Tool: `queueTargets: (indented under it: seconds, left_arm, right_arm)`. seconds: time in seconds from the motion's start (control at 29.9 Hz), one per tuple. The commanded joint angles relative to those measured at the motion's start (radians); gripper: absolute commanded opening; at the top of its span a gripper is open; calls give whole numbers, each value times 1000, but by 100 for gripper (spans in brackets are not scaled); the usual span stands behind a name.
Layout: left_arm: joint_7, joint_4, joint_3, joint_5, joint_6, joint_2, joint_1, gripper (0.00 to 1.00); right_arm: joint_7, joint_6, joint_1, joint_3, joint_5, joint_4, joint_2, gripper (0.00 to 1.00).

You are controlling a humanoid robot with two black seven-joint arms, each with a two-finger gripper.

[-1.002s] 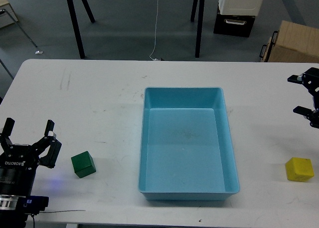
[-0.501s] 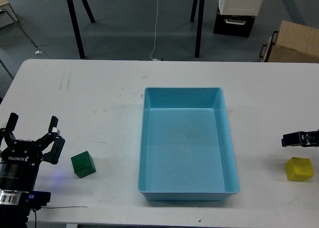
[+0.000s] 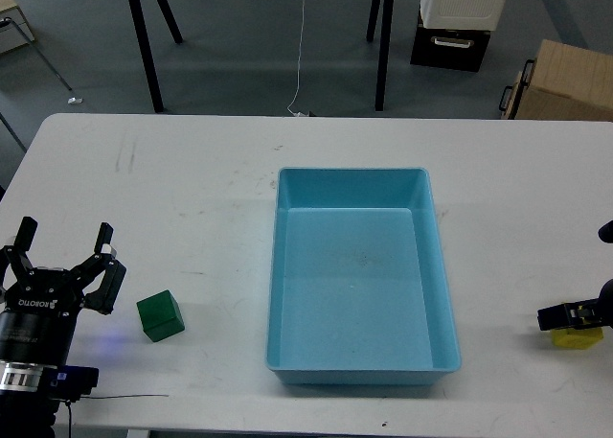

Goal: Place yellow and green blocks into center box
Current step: 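Grasp the yellow cube with the right gripper and lift it, then carry the yellow cube into the blue tub and release it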

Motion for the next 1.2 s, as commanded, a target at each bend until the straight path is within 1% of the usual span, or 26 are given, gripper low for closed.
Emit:
queueTargets:
  seconds: [0.0, 0.03, 0.07, 0.1, 0.17, 0.2, 0.23, 0.27, 0.5, 0.67, 0.77, 0.84, 0.94, 1.1, 1.17]
  left_arm:
    - [0, 10, 1, 0, 0, 0, -6, 100]
    - [0, 12, 3, 0, 0, 0, -9, 100]
    - [0, 13, 3, 1, 0, 0, -11, 100]
    - [0, 16, 4, 1, 0, 0, -11, 100]
    - [0, 21, 10, 0, 0, 0, -11, 100]
    - [0, 21, 12, 0, 0, 0, -11, 100]
    - [0, 21, 12, 1, 0, 0, -11, 100]
    - [0, 21, 12, 1, 0, 0, -11, 100]
    - [0, 21, 15, 0, 0, 0, -9, 100]
    - [0, 21, 15, 0, 0, 0, -8, 100]
    - [0, 21, 15, 1, 0, 0, -9, 100]
    - [0, 21, 15, 1, 0, 0, -6, 100]
    - [0, 21, 15, 1, 0, 0, -2, 100]
    - [-1, 21, 15, 6, 0, 0, -3, 100]
    - [-1, 21, 15, 9, 0, 0, -5, 100]
  right_arm:
    - [1, -15, -9, 0, 2, 0, 17, 97]
    - [1, -6, -9, -1, 2, 3, 17, 85]
    - [1, -5, -8, -6, 0, 9, 17, 59]
    - [-1, -6, -9, -6, 0, 8, 19, 39]
    - [-1, -9, -9, -6, 0, 8, 17, 28]
    - [-2, -8, -9, -6, 0, 9, 14, 18]
    - [-4, -8, -9, -6, 0, 9, 14, 3]
    - [-5, -8, -8, -3, 0, 9, 13, 1]
    - [-10, -8, 12, 32, 14, 57, -13, 0]
    - [-10, -6, 55, 164, 170, 135, -78, 0]
    - [-11, 4, 189, 183, 294, 132, -63, 0]
    - [-10, 20, 286, 178, 350, 95, -1, 0]
    - [-10, 32, 380, 158, 396, -27, 126, 0]
    - [-11, 34, 406, 92, 397, -178, 436, 0]
    - [-19, 34, 403, 36, 396, -228, 554, 0]
